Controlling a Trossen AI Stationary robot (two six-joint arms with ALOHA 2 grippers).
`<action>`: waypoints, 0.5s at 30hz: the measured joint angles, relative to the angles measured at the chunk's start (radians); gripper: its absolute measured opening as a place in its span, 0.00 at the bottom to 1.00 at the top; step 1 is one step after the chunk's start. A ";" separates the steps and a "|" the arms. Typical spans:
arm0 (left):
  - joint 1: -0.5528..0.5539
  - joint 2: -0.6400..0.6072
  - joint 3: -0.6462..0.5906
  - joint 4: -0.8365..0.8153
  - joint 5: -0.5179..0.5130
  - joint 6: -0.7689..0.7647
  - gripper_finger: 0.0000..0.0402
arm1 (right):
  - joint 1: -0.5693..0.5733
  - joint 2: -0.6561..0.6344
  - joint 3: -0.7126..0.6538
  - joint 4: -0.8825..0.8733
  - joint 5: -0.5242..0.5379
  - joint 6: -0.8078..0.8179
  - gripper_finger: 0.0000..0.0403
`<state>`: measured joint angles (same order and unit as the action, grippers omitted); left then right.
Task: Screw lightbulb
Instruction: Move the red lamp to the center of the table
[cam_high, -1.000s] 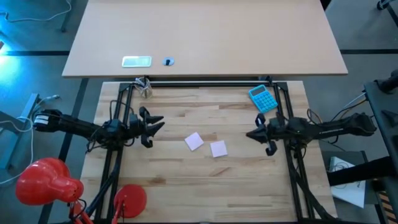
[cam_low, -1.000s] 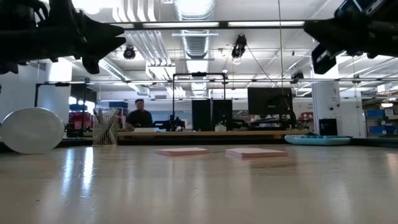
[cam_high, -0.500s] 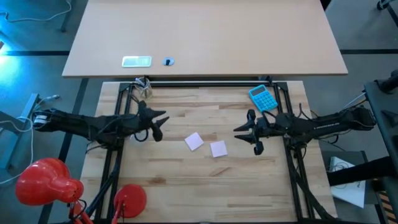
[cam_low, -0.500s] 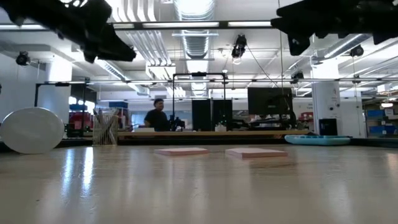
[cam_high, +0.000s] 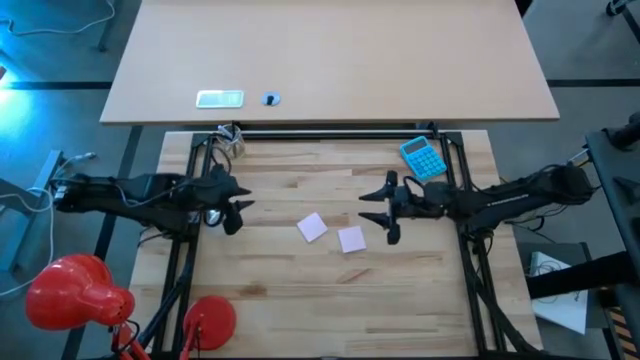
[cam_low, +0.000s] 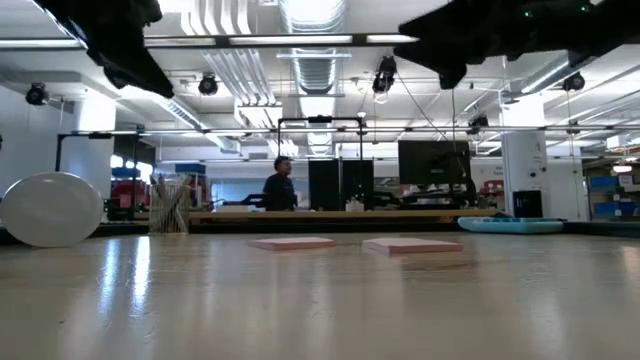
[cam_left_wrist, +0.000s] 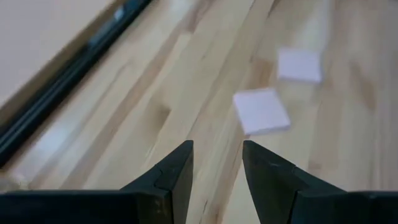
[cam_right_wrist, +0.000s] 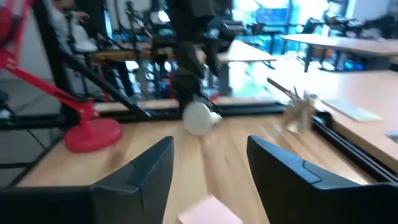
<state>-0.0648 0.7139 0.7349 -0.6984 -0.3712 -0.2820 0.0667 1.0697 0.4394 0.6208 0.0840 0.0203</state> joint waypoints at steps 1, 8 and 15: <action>0.000 -0.018 -0.022 0.058 0.004 0.022 0.32 | 0.002 0.026 0.012 0.019 -0.006 -0.005 0.51; 0.001 -0.207 -0.258 0.481 0.229 0.090 0.32 | 0.005 0.218 0.153 0.046 -0.026 -0.017 0.57; 0.001 -0.403 -0.366 0.556 0.390 0.065 0.32 | 0.009 0.308 0.329 0.048 -0.161 -0.049 0.61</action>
<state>-0.0635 0.3112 0.3692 -0.1424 0.0184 -0.2175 0.0753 1.3773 0.7687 0.6691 -0.0770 -0.0283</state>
